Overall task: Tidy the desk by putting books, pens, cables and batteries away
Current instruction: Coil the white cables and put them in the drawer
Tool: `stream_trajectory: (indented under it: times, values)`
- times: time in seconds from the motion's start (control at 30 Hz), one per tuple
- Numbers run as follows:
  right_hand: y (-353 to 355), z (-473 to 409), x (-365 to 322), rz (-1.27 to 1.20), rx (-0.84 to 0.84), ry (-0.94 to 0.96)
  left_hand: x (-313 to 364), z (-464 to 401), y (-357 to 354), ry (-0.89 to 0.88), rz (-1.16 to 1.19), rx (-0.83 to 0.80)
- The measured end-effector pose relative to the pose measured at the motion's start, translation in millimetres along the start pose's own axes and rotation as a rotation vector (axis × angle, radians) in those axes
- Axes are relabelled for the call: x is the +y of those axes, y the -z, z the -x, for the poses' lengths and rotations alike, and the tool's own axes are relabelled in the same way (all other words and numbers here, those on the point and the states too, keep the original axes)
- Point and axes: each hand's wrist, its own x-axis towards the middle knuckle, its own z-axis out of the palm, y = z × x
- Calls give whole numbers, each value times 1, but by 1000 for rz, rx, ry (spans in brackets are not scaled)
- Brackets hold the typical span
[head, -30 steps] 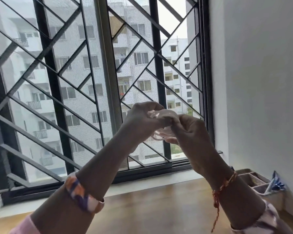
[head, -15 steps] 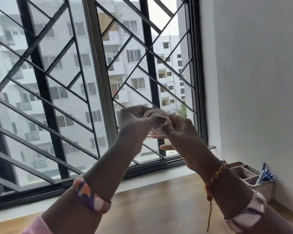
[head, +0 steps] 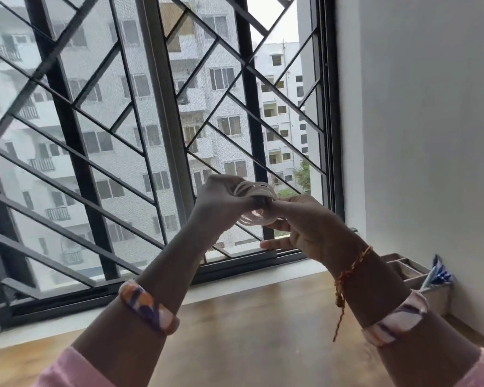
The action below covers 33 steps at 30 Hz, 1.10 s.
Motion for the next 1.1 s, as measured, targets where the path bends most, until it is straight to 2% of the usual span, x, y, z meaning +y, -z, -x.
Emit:
stream_trajectory:
  times: [0.03,0.1,0.2,0.27,0.43,0.6,0.7,0.77,0.87,0.93,1.03,1.1]
  values:
    - [1,0,1,8,-13,-12,0,1,3,62,54,-94]
    - [3,2,2,53,-30,-24,-1,3,5,103,114,-175]
    - [9,5,1,161,-46,15,-5,6,2,94,159,-157]
    - [12,7,-1,332,-55,78,-9,8,1,84,116,-143]
    - [13,14,-6,594,-114,84,-18,10,7,148,102,-278]
    - [11,13,-13,746,-111,169,-16,14,1,299,386,-296]
    - [10,4,-1,815,82,416,-14,15,-6,492,661,-260]
    - [8,2,11,789,269,646,-13,16,-11,569,729,-195]
    - [1,4,23,598,281,882,-11,17,-15,594,765,-120]
    - [-2,5,24,497,231,909,-11,17,-15,580,758,-108]
    - [-2,2,21,504,148,920,-11,17,-13,573,709,-93]
    - [-4,1,19,457,138,863,-8,19,-12,550,650,-107]
